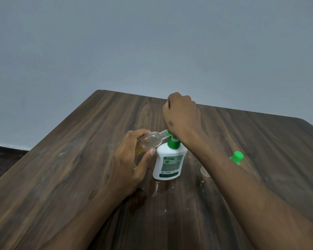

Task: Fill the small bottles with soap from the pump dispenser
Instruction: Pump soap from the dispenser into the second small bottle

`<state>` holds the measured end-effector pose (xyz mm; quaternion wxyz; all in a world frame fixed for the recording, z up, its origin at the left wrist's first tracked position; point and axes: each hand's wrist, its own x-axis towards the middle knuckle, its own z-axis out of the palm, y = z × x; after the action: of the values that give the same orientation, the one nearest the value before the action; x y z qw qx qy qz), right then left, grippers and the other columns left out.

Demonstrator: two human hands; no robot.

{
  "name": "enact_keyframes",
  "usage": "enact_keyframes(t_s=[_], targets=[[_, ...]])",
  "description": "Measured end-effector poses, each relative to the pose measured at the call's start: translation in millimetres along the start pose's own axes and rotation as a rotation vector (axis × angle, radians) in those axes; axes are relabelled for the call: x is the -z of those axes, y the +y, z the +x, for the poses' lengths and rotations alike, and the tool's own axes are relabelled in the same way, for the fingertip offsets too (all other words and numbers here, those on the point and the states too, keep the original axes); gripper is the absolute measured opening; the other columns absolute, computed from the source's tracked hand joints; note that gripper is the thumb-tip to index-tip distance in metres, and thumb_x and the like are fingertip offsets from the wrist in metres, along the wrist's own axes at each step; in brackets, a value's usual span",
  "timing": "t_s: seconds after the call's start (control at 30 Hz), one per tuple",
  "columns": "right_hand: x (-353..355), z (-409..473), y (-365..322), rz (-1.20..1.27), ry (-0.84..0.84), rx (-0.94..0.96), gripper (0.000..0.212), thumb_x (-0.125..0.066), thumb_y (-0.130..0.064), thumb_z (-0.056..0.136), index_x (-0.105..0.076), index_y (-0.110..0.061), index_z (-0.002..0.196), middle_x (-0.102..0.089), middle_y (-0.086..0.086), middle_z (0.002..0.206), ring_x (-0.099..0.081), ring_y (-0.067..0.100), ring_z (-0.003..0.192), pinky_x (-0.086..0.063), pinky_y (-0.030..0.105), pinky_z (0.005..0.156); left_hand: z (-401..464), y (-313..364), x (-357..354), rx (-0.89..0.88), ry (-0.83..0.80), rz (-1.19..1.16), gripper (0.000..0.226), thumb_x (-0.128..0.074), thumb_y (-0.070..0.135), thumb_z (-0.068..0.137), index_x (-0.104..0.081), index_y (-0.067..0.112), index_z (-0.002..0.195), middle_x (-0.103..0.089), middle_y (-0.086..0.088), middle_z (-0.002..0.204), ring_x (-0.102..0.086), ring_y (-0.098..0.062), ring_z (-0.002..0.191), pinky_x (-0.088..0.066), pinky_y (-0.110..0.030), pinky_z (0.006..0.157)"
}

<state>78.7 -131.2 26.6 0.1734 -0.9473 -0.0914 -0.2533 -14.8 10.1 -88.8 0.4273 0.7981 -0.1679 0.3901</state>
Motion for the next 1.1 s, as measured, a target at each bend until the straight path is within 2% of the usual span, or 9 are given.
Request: enact_keyframes(t_s=[0.13, 0.27, 0.37, 0.47, 0.63, 0.73, 0.9, 1.0, 1.1], targets=[[-2.1, -2.0, 0.9, 0.006, -0.025, -0.029, 0.023, -0.044, -0.018, 0.098, -0.051, -0.011, 0.077, -0.05, 0.001, 0.068, -0.045, 0.017, 0.057, -0.027, 0.03, 0.048, -0.7, -1.1, 1.1, -0.021, -0.01, 0.008, 0.037, -0.07, 0.019, 0.096, -0.059, 0.012, 0.131, -0.063, 0.008, 0.122, -0.062, -0.003, 0.11, -0.052, -0.017, 0.088], [0.9, -2.1, -0.6, 0.002, 0.0, -0.016, 0.026, -0.044, -0.02, 0.1, -0.047, -0.014, 0.075, -0.045, -0.002, 0.067, -0.039, 0.012, 0.055, -0.023, 0.031, 0.048, -0.8, -0.8, -0.2, -0.009, -0.007, 0.003, 0.038, -0.069, 0.021, 0.096, -0.059, 0.011, 0.132, -0.064, 0.007, 0.124, -0.063, -0.006, 0.111, -0.051, -0.017, 0.089], [-0.2, -3.4, -0.1, 0.003, -0.027, -0.036, 0.022, -0.044, -0.019, 0.099, -0.054, -0.011, 0.081, -0.048, -0.001, 0.068, -0.041, 0.012, 0.056, -0.025, 0.03, 0.048, -1.4, 0.2, 1.2, -0.015, -0.015, 0.005, 0.037, -0.069, 0.021, 0.096, -0.06, 0.011, 0.131, -0.066, 0.004, 0.122, -0.063, -0.006, 0.109, -0.05, -0.016, 0.089], [3.4, -2.6, -1.9, -0.016, -0.014, 0.002, 0.025, -0.044, -0.02, 0.101, -0.049, -0.013, 0.078, -0.047, -0.001, 0.068, -0.042, 0.013, 0.056, -0.027, 0.032, 0.05, -0.5, 2.1, 1.7, -0.023, -0.02, 0.004, 0.037, -0.069, 0.02, 0.096, -0.059, 0.012, 0.131, -0.065, 0.005, 0.123, -0.063, -0.005, 0.11, -0.05, -0.015, 0.09], [1.3, -4.1, -1.6, -0.003, -0.036, -0.003, 0.021, -0.044, -0.021, 0.1, -0.056, -0.012, 0.086, -0.054, 0.002, 0.076, -0.054, 0.025, 0.068, -0.039, 0.034, 0.061, 0.7, 0.9, 1.4, -0.025, -0.02, 0.021, 0.038, -0.07, 0.018, 0.095, -0.059, 0.012, 0.131, -0.064, 0.007, 0.123, -0.062, -0.002, 0.111, -0.05, -0.014, 0.09], [3.4, -2.6, -3.0, -0.017, -0.021, 0.028, 0.023, -0.044, -0.022, 0.102, -0.05, -0.014, 0.081, -0.047, -0.001, 0.07, -0.048, 0.019, 0.061, -0.037, 0.034, 0.06, 0.1, 0.5, 1.4, -0.026, -0.021, 0.026, 0.039, -0.07, 0.02, 0.096, -0.058, 0.013, 0.132, -0.063, 0.008, 0.124, -0.061, -0.002, 0.112, -0.049, -0.012, 0.09], [2.6, -4.1, -2.1, -0.003, -0.057, 0.003, 0.02, -0.044, -0.021, 0.101, -0.055, -0.012, 0.087, -0.055, 0.002, 0.078, -0.056, 0.025, 0.071, -0.041, 0.035, 0.062, -0.4, 0.2, 0.2, -0.029, -0.01, 0.03, 0.039, -0.071, 0.017, 0.094, -0.059, 0.011, 0.131, -0.063, 0.007, 0.123, -0.061, -0.002, 0.112, -0.049, -0.014, 0.091], [5.6, -2.8, -2.8, -0.015, -0.039, 0.027, 0.023, -0.044, -0.021, 0.102, -0.049, -0.014, 0.081, -0.05, -0.001, 0.073, -0.049, 0.019, 0.062, -0.034, 0.033, 0.058, -0.3, 2.6, 0.4, -0.035, -0.004, 0.026, 0.04, -0.07, 0.017, 0.094, -0.059, 0.012, 0.131, -0.063, 0.008, 0.123, -0.061, -0.002, 0.112, -0.048, -0.014, 0.091], [2.6, -4.6, -1.8, 0.008, -0.049, -0.011, 0.021, -0.044, -0.02, 0.101, -0.053, -0.012, 0.085, -0.049, 0.0, 0.073, -0.05, 0.023, 0.066, -0.034, 0.033, 0.06, 0.0, 2.1, 0.1, -0.034, -0.002, 0.021, 0.04, -0.07, 0.015, 0.093, -0.059, 0.011, 0.131, -0.064, 0.006, 0.124, -0.062, -0.004, 0.112, -0.049, -0.016, 0.091]])
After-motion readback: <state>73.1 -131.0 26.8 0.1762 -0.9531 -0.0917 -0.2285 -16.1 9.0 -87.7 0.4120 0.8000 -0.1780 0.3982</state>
